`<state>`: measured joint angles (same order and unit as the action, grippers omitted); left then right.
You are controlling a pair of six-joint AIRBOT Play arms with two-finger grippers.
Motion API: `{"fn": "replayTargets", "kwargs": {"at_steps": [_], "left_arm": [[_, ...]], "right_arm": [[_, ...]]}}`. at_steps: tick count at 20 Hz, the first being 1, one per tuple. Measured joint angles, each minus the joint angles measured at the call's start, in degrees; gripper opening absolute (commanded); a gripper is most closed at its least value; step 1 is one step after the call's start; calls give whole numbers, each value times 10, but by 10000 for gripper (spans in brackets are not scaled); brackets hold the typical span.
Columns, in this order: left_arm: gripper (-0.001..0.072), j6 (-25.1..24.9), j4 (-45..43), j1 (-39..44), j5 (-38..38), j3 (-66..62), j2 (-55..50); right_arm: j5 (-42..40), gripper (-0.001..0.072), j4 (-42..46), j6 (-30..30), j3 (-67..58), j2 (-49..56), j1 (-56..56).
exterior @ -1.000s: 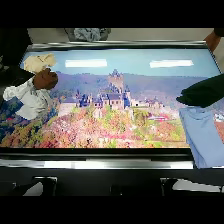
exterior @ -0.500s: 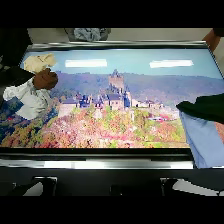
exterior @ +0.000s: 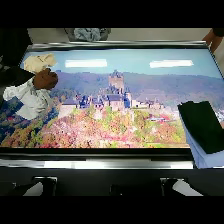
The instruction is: Fold the shirts.
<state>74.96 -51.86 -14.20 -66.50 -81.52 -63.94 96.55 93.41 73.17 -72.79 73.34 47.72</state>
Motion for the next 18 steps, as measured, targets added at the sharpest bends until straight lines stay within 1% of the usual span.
{"fn": "replayTargets", "kwargs": {"at_steps": [4,5,6,7,8,9,11,13,15,16,17,18], "left_arm": [[28,0,3,0,-1,0,1],[28,0,5,0,-1,0,1],[28,0,8,0,-1,0,1],[28,0,11,0,-1,0,1],[28,0,12,0,-1,0,1],[28,0,14,0,-1,0,1],[27,0,15,0,-1,0,1],[25,0,16,0,-1,-7,0],[24,0,4,9,4,-32,-8],[24,9,-22,21,6,-55,-17],[24,24,-63,38,9,-82,-30],[25,49,-128,63,9,-114,-48]], "right_arm": [[-37,56,21,16,65,-7,0],[-44,111,25,20,76,-8,0],[-47,306,26,24,85,-8,0],[-49,518,31,27,90,-9,0],[-53,662,33,28,94,-9,0],[-55,692,39,27,94,-9,0],[-49,693,62,2,71,-10,0],[-51,691,96,-31,2,-10,-1],[-104,689,108,-57,-106,-10,-20],[-148,688,110,-73,-164,-10,-43],[-199,688,108,-91,-212,-10,-74],[-249,688,101,-112,-253,-11,-118]]}}
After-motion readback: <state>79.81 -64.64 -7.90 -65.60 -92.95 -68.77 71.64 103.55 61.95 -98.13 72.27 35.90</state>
